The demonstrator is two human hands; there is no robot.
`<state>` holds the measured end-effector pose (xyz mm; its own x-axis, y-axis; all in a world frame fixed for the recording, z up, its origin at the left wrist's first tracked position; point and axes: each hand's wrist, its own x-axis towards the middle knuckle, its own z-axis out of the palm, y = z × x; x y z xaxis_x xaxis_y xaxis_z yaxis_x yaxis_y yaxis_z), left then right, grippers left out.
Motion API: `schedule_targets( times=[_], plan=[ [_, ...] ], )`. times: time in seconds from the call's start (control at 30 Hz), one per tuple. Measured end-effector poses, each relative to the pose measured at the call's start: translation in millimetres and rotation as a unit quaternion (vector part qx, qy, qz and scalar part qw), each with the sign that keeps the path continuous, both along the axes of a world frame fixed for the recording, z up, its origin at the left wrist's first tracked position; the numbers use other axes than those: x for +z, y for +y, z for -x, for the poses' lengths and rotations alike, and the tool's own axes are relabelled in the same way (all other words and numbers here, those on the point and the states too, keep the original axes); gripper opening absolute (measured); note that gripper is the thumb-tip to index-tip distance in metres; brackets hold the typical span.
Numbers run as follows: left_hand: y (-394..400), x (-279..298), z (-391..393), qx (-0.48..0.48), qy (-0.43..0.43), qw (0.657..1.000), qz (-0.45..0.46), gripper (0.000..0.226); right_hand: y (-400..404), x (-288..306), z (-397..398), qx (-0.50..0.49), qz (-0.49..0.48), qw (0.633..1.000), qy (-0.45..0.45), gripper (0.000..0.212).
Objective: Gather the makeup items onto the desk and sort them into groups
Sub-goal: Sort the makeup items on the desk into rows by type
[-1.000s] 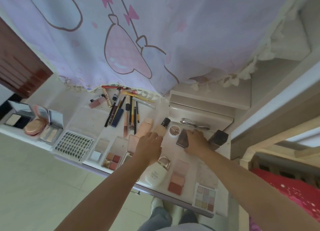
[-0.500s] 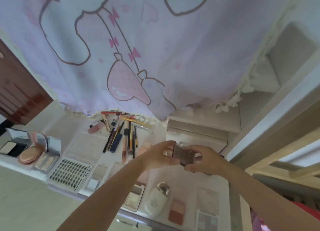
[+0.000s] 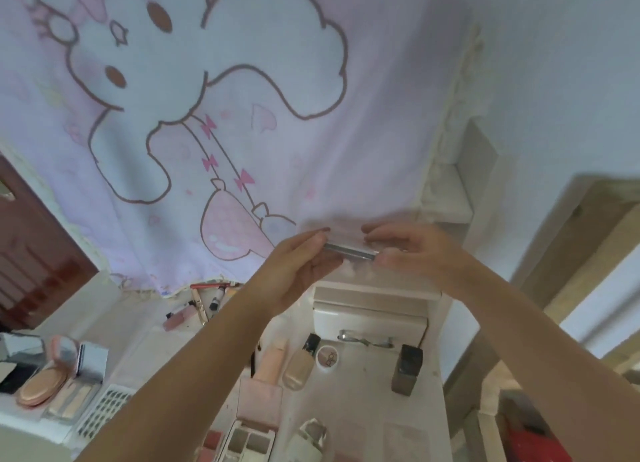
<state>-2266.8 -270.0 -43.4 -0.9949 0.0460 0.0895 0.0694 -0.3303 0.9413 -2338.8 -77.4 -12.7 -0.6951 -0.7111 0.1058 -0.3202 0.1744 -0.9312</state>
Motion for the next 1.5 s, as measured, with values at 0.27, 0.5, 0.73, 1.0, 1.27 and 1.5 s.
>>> schedule_targets(
  times=[0.27, 0.5, 0.73, 1.0, 1.27, 1.5],
  plan=[
    [9.5, 41.5, 15.2, 0.068, -0.035, 0.996, -0.04, 0.026, -10.0, 18.3, 9.7, -0.066, 0.13, 0.986, -0.085, 0.013],
    [15.4, 59.8, 15.7, 0.171, -0.039, 0.983, -0.058, 0.016, -22.3, 33.5, 0.5, -0.131, 0.091, 0.93, 0.333, 0.043],
    [0.4, 55.5, 6.5, 0.15, -0.07, 0.983, -0.079, 0.02, -4.6, 33.5, 6.1, -0.044, 0.083, 0.937, 0.335, 0.05],
    [6.2, 58.1, 9.3, 0.123, -0.121, 0.984, -0.036, 0.021, -9.3, 38.8, 2.9, -0.022, 0.011, 0.86, 0.51, 0.018],
    [0.3, 46.1, -1.0, 0.098, -0.076, 0.99, -0.064, 0.027, -8.0, 26.5, 4.8, -0.077, 0.002, 0.857, 0.509, 0.014],
    [6.3, 47.8, -11.5, 0.133, -0.019, 0.989, -0.056, 0.021, -6.9, 9.1, 10.8, -0.137, 0.094, 0.915, 0.367, 0.02]
  ],
)
